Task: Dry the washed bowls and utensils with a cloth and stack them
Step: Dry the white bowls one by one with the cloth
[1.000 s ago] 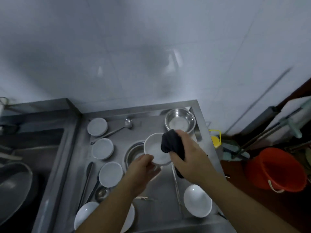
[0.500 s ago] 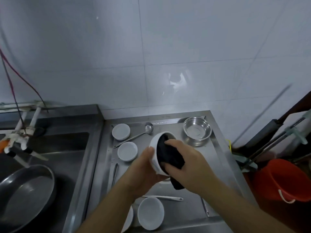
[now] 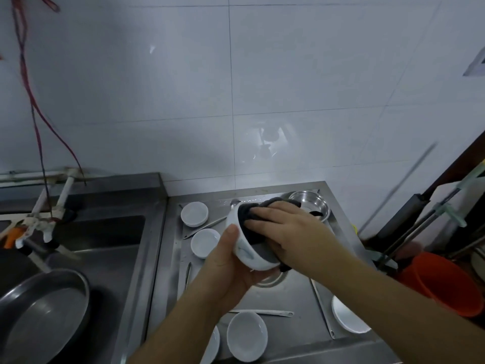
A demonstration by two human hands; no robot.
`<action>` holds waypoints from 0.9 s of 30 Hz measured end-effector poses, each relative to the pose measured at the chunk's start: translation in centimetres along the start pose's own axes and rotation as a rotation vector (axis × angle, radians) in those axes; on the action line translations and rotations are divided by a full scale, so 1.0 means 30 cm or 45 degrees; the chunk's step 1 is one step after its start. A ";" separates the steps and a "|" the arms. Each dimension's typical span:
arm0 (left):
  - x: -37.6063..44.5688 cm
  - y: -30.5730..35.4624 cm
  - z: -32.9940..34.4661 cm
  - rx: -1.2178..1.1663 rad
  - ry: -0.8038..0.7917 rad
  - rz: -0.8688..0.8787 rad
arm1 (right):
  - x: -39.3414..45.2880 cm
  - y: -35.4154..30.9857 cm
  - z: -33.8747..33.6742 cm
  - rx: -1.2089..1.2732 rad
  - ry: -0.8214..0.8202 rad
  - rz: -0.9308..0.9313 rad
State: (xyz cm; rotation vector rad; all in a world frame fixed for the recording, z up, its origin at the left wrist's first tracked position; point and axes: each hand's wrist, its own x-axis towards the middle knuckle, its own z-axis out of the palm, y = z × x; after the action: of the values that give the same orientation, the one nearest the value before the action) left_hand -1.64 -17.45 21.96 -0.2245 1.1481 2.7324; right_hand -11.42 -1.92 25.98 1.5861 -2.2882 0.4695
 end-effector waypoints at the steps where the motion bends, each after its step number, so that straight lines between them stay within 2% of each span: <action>1: 0.006 0.010 0.001 0.036 0.051 0.042 | 0.021 -0.011 -0.015 -0.003 -0.055 0.082; 4: 0.036 0.046 -0.012 0.164 0.174 0.150 | 0.083 -0.048 -0.061 0.044 -0.294 0.322; 7: 0.052 0.067 -0.026 0.225 0.174 0.183 | 0.134 -0.059 -0.129 0.167 -0.514 0.548; 10: 0.053 0.072 -0.034 0.240 0.069 0.154 | 0.157 -0.036 -0.189 0.468 -0.690 0.696; 12: 0.040 0.058 -0.032 0.258 0.004 0.142 | 0.149 -0.022 -0.208 0.810 -0.723 0.838; 16: 0.012 0.040 -0.020 0.253 -0.068 0.191 | 0.098 -0.031 -0.186 1.745 -0.525 1.269; 18: 0.003 0.040 -0.011 0.275 -0.094 0.229 | 0.070 -0.043 -0.152 2.170 -0.415 1.335; 20: 0.002 0.039 -0.006 0.286 -0.066 0.255 | 0.062 -0.067 -0.117 2.436 -0.204 1.378; 24: 0.007 0.038 -0.001 0.287 0.054 0.299 | 0.102 -0.134 -0.078 2.708 0.254 1.571; 26: 0.015 0.036 0.006 0.352 0.093 0.303 | 0.108 -0.150 -0.044 2.570 0.403 1.606; 27: 0.018 0.035 0.009 0.372 0.117 0.297 | 0.112 -0.154 -0.033 2.377 0.474 1.602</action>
State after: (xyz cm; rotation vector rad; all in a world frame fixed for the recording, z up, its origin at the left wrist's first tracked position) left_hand -2.40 -17.93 22.77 -0.1888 1.6757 2.7211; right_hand -8.15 -5.82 28.73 -0.3035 -1.8486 3.2740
